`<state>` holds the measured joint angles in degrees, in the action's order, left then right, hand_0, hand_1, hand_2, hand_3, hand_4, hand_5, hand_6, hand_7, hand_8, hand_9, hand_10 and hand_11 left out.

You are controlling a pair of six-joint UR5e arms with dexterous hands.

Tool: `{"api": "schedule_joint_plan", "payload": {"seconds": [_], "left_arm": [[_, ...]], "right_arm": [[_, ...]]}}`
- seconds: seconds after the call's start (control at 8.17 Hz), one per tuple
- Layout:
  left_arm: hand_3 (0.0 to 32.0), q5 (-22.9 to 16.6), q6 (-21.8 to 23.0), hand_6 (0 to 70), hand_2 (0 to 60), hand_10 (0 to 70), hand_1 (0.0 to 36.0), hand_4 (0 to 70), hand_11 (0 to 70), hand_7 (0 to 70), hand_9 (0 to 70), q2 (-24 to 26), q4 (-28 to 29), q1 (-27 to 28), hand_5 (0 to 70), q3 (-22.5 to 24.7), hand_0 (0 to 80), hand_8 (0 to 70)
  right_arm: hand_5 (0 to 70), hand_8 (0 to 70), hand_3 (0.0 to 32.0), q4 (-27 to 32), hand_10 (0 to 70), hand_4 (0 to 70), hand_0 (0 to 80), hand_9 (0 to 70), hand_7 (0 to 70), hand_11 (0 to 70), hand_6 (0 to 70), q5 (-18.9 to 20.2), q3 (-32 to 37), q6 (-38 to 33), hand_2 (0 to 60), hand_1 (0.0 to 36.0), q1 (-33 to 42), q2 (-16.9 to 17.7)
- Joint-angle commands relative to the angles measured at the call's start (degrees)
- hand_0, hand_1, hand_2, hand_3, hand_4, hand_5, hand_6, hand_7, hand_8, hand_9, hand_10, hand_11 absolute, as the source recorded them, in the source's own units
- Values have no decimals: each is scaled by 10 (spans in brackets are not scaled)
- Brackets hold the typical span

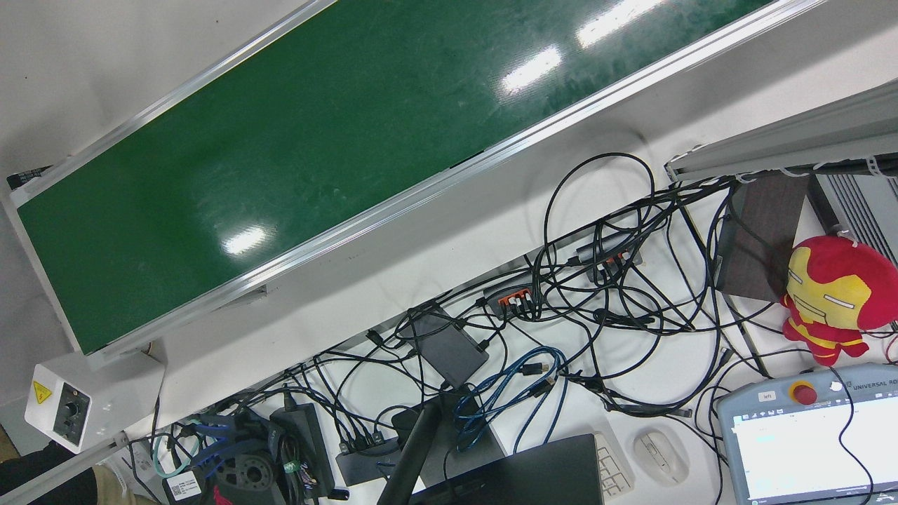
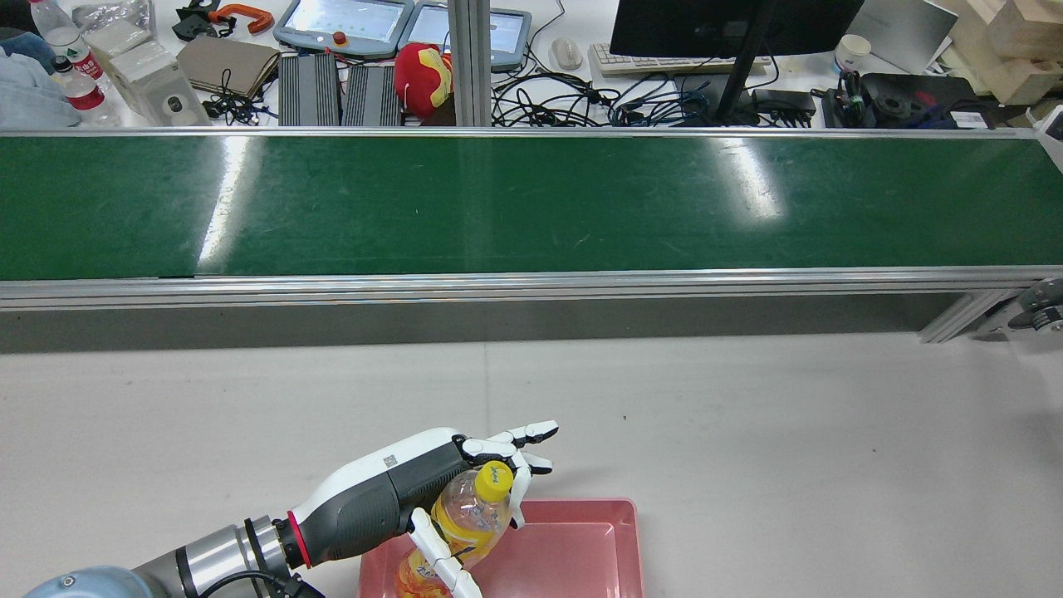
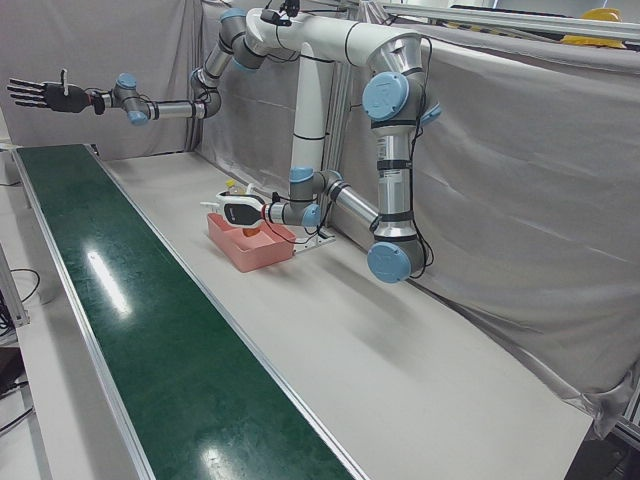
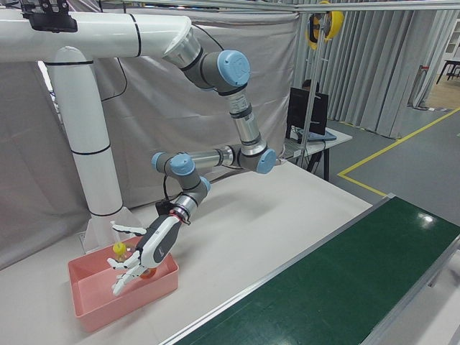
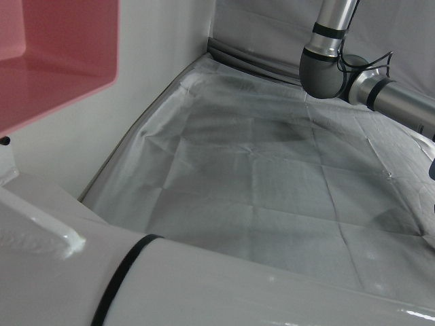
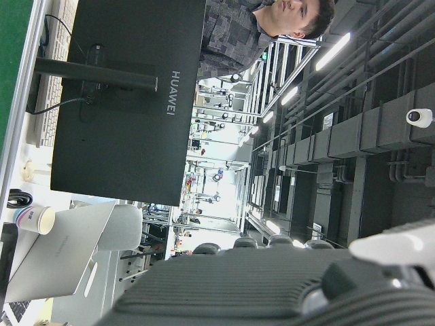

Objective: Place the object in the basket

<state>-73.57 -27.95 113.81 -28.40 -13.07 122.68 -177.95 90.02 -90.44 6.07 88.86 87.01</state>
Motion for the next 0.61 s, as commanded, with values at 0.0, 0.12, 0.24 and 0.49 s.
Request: {"api": "schedule_joint_plan", "payload": {"seconds": [0.0, 0.12, 0.24, 0.49], "left_arm": [[0, 0, 1, 16, 0, 102, 206, 21, 174, 21, 73, -1, 17, -4, 254, 2, 595, 63], [0, 0, 3, 16, 0, 100, 191, 15, 170, 19, 72, 0, 19, -9, 241, 3, 591, 62], [0, 1, 7, 18, 0, 100, 188, 19, 170, 18, 74, 2, 26, -15, 246, 11, 591, 64], [0, 2, 12, 23, 1, 121, 199, 38, 199, 26, 100, 2, 22, -86, 312, 53, 576, 81]], "right_arm": [[0, 0, 0, 0, 0, 0, 0, 0, 0, 0, 0, 1, 0, 0, 0, 0, 1, 0], [0, 0, 0, 1, 0, 0, 0, 0, 0, 0, 0, 0, 0, 0, 0, 0, 0, 0], [0, 0, 0, 0, 0, 0, 0, 0, 0, 0, 0, 0, 0, 0, 0, 0, 0, 0], [0, 0, 0, 1, 0, 0, 0, 0, 0, 0, 0, 1, 0, 0, 0, 0, 0, 0]]}}
